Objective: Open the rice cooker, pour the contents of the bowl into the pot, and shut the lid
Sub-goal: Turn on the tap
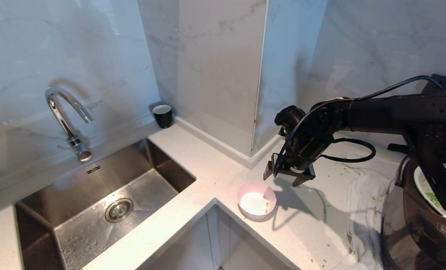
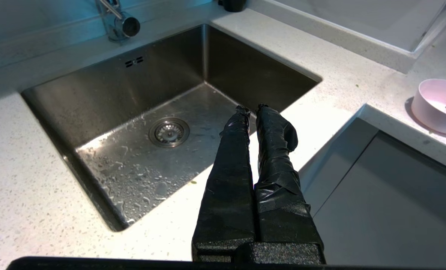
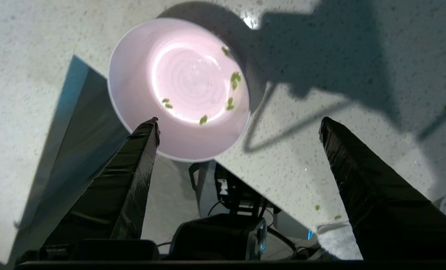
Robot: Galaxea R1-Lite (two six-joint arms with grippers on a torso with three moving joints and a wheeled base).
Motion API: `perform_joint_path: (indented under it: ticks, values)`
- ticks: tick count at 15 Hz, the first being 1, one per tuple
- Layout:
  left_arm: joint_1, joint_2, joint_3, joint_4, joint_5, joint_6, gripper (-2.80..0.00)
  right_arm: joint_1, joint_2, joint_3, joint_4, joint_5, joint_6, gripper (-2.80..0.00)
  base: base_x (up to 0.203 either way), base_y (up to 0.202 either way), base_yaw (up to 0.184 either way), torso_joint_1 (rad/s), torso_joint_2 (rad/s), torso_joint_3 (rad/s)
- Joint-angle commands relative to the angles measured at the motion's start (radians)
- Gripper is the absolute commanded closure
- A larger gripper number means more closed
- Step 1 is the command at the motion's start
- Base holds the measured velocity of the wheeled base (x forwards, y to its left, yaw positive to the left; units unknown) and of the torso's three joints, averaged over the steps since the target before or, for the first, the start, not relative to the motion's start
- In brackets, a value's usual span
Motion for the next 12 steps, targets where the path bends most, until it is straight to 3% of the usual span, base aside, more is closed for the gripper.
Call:
perform_joint_path:
  ticks: [1,5,12]
  values:
    - [0.0,0.001,0.0,0.0,0.0,0.0,0.0,0.0,-0.078,0.038,0.006,0.019,0.002,-2.8,0.0,0.0,0.0,0.0,0.0,0.0]
    - [0.0,0.001,0.0,0.0,0.0,0.001,0.0,0.002,-0.235,0.173,0.004,0.1,0.001,-2.8,0.0,0.0,0.0,0.0,0.0,0.0]
    - [0.0,0.001,0.0,0.002,0.0,0.0,0.0,0.012,-0.582,0.427,-0.031,0.149,0.0,-2.8,0.0,0.0,0.0,0.0,0.0,0.0]
